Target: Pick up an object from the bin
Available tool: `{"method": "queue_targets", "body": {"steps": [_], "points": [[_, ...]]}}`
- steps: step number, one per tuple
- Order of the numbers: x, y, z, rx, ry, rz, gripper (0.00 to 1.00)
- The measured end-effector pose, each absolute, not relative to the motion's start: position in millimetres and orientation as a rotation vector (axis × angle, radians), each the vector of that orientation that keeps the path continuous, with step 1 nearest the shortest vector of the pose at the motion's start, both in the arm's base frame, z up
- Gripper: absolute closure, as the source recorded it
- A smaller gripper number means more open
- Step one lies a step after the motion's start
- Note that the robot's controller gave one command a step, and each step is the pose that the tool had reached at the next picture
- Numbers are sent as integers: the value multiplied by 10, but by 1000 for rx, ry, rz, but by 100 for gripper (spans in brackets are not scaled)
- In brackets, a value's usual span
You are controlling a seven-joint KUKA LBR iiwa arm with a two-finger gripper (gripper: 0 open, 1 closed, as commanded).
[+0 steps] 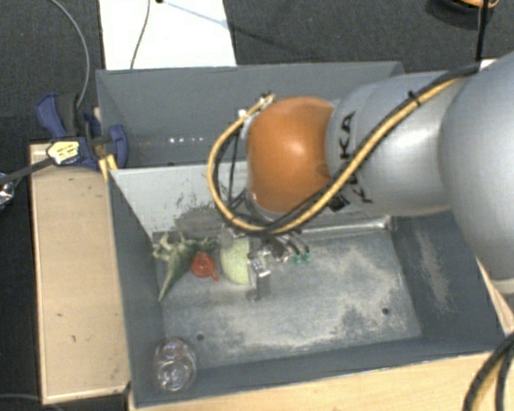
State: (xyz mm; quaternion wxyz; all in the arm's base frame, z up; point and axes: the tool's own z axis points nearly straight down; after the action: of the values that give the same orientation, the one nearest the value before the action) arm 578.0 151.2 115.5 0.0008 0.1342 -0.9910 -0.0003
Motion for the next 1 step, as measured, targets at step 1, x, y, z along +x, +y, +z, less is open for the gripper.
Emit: {"method": "queue_targets", "body": {"steps": [1], "points": [[5773,1332,1000,645,-3083,-2,0]]}}
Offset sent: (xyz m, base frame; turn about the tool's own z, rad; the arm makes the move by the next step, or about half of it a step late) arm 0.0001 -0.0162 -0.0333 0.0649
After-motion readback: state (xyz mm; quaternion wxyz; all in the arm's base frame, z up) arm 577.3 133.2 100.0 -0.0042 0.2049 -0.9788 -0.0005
